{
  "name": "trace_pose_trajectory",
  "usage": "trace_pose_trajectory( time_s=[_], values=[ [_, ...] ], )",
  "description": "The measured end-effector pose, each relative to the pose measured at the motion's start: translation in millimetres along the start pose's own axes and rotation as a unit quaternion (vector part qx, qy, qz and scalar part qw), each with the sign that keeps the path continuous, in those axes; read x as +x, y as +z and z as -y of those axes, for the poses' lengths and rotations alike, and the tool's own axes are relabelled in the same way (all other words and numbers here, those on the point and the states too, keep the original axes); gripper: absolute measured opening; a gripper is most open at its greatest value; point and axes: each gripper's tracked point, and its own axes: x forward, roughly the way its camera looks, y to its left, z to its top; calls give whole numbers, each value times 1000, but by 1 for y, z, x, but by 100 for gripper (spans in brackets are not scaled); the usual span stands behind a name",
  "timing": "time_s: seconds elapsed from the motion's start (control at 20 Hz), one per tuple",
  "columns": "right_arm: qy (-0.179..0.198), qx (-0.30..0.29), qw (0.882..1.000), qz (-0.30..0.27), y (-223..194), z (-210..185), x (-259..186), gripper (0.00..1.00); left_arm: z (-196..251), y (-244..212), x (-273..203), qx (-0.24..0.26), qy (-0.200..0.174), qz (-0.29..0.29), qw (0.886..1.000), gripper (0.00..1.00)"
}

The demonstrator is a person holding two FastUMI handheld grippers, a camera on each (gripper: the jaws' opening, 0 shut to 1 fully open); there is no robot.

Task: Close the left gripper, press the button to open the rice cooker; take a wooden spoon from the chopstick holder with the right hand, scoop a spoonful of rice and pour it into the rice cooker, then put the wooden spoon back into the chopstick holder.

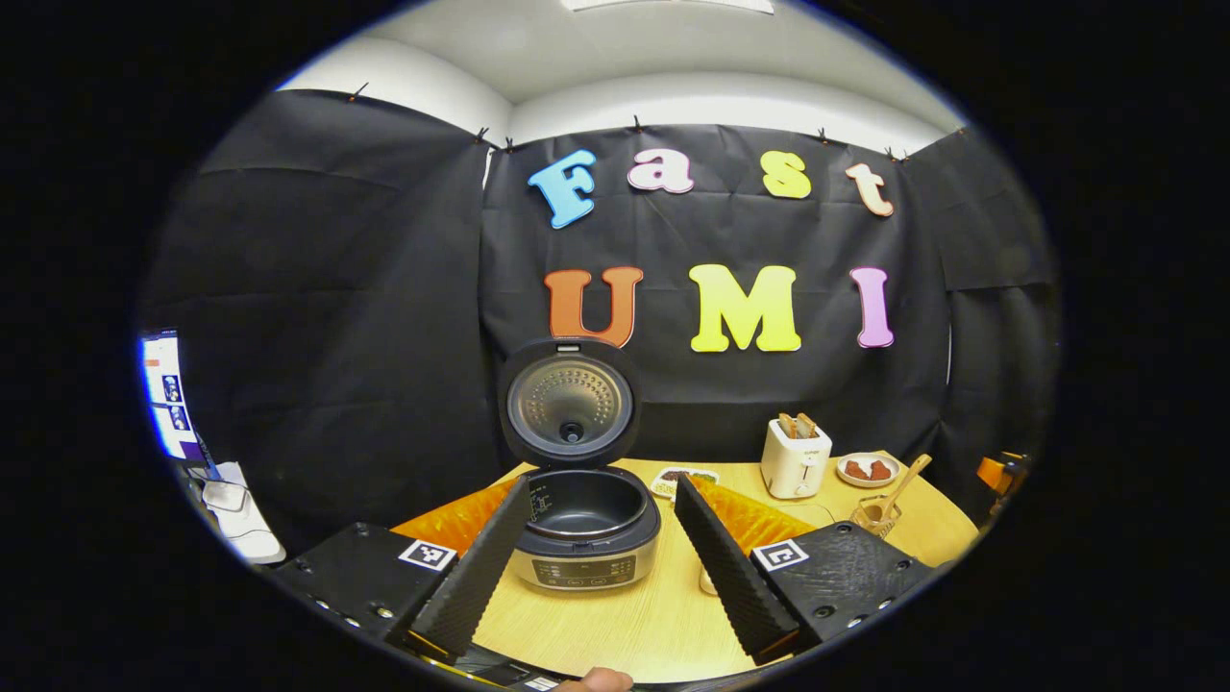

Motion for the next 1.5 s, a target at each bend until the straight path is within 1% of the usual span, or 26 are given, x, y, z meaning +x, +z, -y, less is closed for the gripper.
trace_pose_trajectory(
  time_s=[0.1,0.2,0.3,0.4,0.45,0.5,0.55,0.6,0.65,0.7,0.75,0.8,0.85,0.9,0.95,1.0,1.05,1.1,1.2,1.3,1.5],
  values=[
    [5,-4,1000,-4,-10,-8,22,100,2,-5,-21,3,-5,16,1000,97],
    [26,4,1000,-8,-18,-23,42,99,7,-20,-40,12,-12,15,1000,96],
    [28,2,999,-16,-29,-28,68,97,4,-28,-55,26,-9,24,999,96],
    [22,5,1000,-22,-39,-30,91,97,-1,-34,-65,30,3,25,999,96],
    [17,14,999,-26,-44,-30,102,91,-3,-41,-69,26,9,16,999,100],
    [8,22,999,-29,-49,-28,116,91,-6,-46,-73,21,11,9,1000,95],
    [0,25,999,-33,-55,-27,129,100,-8,-48,-77,16,12,7,1000,96],
    [-2,23,999,-34,-60,-27,143,91,-12,-49,-79,13,17,8,1000,96],
    [-3,18,999,-33,-64,-27,154,95,-16,-48,-80,11,20,9,1000,96],
    [4,15,1000,-27,-64,-30,164,92,-17,-48,-81,9,20,10,1000,96],
    [2,12,1000,-29,-67,-29,173,85,-16,-50,-80,10,16,10,1000,96],
    [-4,17,999,-31,-70,-28,183,90,-13,-52,-81,12,8,10,1000,96],
    [4,26,999,-40,-72,-31,191,89,-13,-52,-82,10,5,10,1000,96],
    [23,32,998,-55,-77,-42,198,85,-15,-53,-83,7,4,12,1000,96],
    [31,35,997,-68,-82,-48,200,79,-15,-54,-82,4,1,12,1000,96],
    [41,36,996,-72,-83,-53,203,59,-14,-56,-82,-1,0,9,1000,96],
    [39,29,996,-75,-83,-52,207,59,-15,-57,-82,-5,0,8,1000,95],
    [35,30,996,-74,-80,-51,205,36,-16,-58,-82,-7,-1,7,1000,96],
    [54,34,995,-74,-73,-65,201,20,-16,-58,-84,-6,-6,12,1000,96],
    [51,20,996,-72,-68,-70,190,13,-19,-59,-89,0,-5,18,1000,96],
    [54,-29,998,-28,-27,-85,171,10,-16,-59,-98,-3,-20,31,999,95]
  ],
)
